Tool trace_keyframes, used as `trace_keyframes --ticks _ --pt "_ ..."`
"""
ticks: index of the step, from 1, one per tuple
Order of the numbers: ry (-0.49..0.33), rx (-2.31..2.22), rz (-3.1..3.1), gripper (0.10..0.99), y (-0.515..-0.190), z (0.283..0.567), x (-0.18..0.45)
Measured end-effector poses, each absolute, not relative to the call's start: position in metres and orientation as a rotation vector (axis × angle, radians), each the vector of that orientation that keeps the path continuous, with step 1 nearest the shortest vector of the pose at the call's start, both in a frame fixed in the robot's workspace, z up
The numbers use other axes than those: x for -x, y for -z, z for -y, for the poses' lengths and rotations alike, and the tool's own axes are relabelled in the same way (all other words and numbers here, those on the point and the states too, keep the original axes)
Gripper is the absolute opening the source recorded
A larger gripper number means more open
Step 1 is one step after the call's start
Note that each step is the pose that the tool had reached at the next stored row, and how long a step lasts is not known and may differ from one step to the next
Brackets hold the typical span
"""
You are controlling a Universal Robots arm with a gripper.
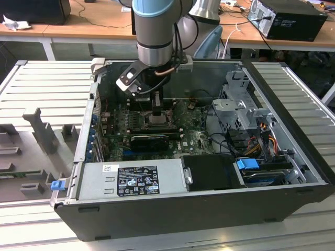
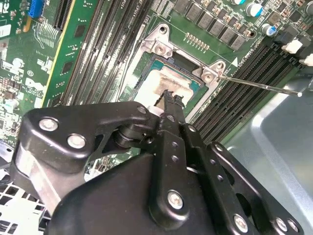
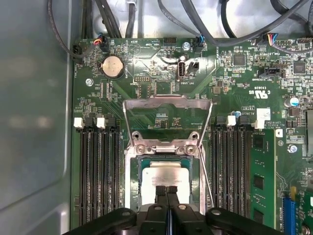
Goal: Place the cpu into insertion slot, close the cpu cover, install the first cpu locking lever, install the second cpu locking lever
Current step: 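Place the cpu into insertion slot, then close the cpu cover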
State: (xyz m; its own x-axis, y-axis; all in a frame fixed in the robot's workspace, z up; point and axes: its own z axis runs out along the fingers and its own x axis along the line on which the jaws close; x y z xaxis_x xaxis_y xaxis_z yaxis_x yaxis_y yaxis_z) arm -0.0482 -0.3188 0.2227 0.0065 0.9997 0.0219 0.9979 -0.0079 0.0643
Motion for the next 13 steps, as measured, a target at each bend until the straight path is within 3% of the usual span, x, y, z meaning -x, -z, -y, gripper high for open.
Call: trace_keyframes --ticks 13 --pt "-0.105 -2.217 -2.196 0.106 -0.2302 0.3206 0.0466"
